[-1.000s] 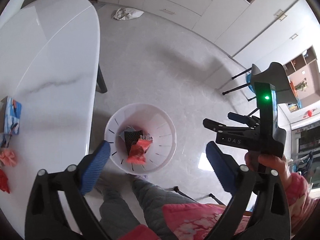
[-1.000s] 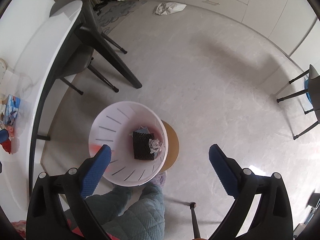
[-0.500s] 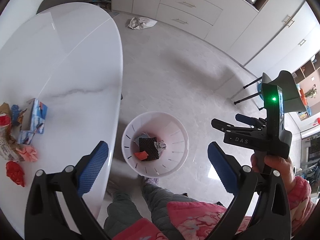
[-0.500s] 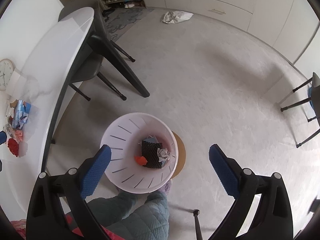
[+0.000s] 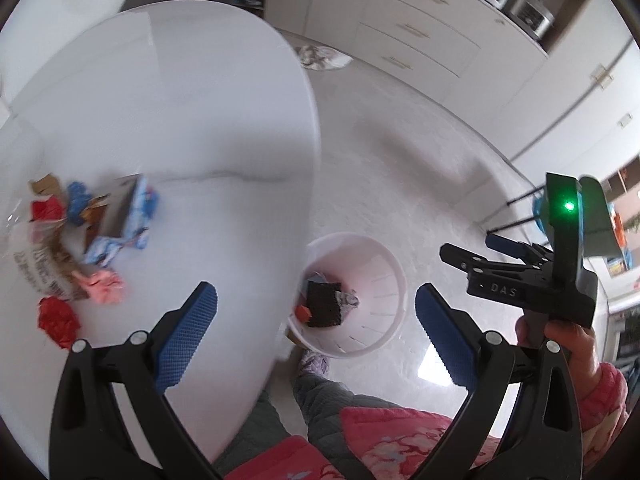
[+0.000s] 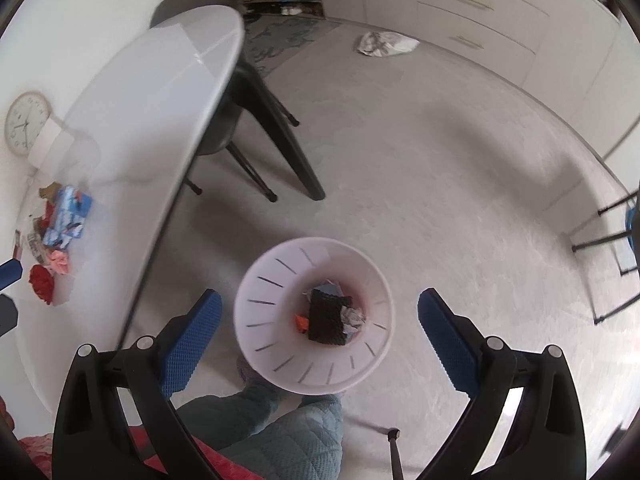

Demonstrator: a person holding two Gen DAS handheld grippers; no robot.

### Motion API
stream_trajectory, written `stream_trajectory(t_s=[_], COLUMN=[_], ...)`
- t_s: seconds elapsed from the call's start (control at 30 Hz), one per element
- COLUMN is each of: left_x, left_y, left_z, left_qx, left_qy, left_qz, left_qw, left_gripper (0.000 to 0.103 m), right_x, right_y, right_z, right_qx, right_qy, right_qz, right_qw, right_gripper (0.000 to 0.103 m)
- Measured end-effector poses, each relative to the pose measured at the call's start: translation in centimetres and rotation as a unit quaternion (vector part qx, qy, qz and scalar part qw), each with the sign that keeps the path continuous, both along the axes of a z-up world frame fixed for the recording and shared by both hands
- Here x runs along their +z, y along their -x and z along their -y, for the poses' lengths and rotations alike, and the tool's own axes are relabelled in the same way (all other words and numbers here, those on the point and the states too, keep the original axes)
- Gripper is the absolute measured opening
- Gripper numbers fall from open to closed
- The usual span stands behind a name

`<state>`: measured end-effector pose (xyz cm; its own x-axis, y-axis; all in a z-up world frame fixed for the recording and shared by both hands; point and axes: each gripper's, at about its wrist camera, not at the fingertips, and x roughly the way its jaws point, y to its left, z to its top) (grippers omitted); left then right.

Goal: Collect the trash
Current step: 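Move both tools back over the table toward the remaining trash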

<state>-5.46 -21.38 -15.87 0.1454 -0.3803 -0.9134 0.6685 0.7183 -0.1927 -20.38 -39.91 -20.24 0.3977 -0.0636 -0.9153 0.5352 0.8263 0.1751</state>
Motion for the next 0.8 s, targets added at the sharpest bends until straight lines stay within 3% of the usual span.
stream_trajectory(t_s=[0.4, 0.6, 0.8], left_x=[0.5, -1.6, -5.2], left_y=[-5.1, -8.5, -10.9], left_z=[-10.7, -16.8, -19.9], left_qx=[0.113, 0.164, 0.179], left_qy=[-0.018, -0.040, -0.054], left_qz=[0.044, 0.037, 0.006], left_qw=[0.9924, 0.9850, 0.9823], left_gripper=[0.095, 0.095, 0.095], right_x=[4.6, 5.1, 4.9], right_y=[-7.5, -10.1, -12.1], right_z=[-8.7, -13.7, -17.6], right_qx=[0.095, 0.137, 0.162], right_qy=[0.006, -0.002, -0.004], right_qz=[0.051, 0.054, 0.045], right_qw=[0.994, 0.989, 0.986], right_gripper=[0.098, 0.098, 0.098])
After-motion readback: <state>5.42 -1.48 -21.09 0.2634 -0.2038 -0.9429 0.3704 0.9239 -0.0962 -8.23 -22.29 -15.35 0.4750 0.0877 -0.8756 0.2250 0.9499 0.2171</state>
